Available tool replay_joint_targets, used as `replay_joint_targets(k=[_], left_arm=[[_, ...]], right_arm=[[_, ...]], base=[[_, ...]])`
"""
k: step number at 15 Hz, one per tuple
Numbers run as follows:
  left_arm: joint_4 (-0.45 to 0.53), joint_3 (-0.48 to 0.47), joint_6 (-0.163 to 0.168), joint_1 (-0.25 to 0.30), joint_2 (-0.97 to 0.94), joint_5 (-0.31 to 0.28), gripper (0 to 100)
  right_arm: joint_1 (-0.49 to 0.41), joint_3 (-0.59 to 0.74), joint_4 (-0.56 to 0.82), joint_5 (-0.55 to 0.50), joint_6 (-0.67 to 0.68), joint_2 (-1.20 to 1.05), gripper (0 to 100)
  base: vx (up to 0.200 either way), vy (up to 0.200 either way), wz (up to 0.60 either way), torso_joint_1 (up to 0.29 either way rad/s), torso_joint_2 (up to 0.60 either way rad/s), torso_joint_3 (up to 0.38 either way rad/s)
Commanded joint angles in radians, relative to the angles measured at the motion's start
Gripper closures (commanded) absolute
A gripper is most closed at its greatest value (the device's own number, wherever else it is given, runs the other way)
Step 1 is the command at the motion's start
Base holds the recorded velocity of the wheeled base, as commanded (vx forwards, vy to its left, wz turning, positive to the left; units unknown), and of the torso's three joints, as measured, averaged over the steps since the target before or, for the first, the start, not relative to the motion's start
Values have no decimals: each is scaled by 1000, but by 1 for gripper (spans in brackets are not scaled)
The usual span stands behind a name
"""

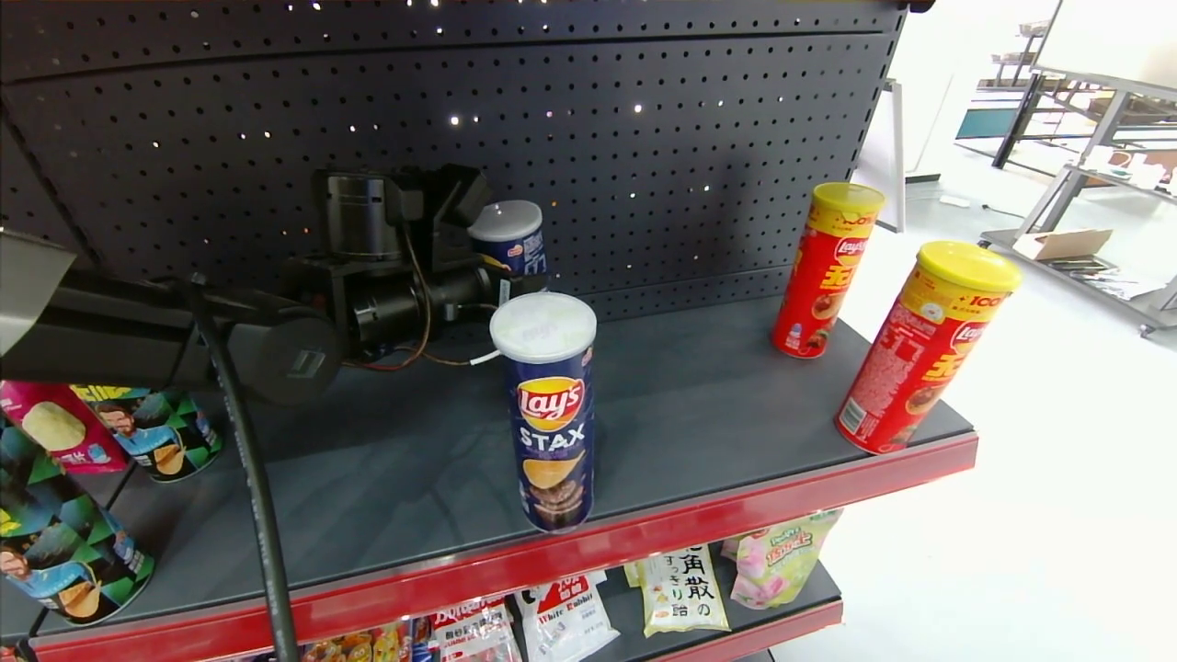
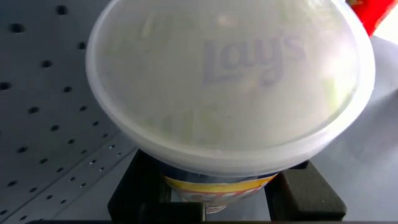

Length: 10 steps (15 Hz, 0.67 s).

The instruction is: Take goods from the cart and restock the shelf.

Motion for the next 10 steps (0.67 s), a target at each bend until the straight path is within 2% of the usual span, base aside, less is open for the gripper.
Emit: replay_joint_targets(k=[1, 4, 10], left_arm=[[8, 5, 0, 2, -15, -1, 100], [74, 24, 0, 2, -44, -4, 100], [63, 22, 0, 7, -42, -4, 100]], right_arm=[[0, 0, 0, 0, 0, 1, 0], [0, 0, 0, 0, 0, 1, 0], [0, 0, 0, 0, 0, 1, 0]], base=[[0, 0, 0, 0, 0, 0], [0, 0, 0, 0, 0, 0], [0, 0, 0, 0, 0, 0]])
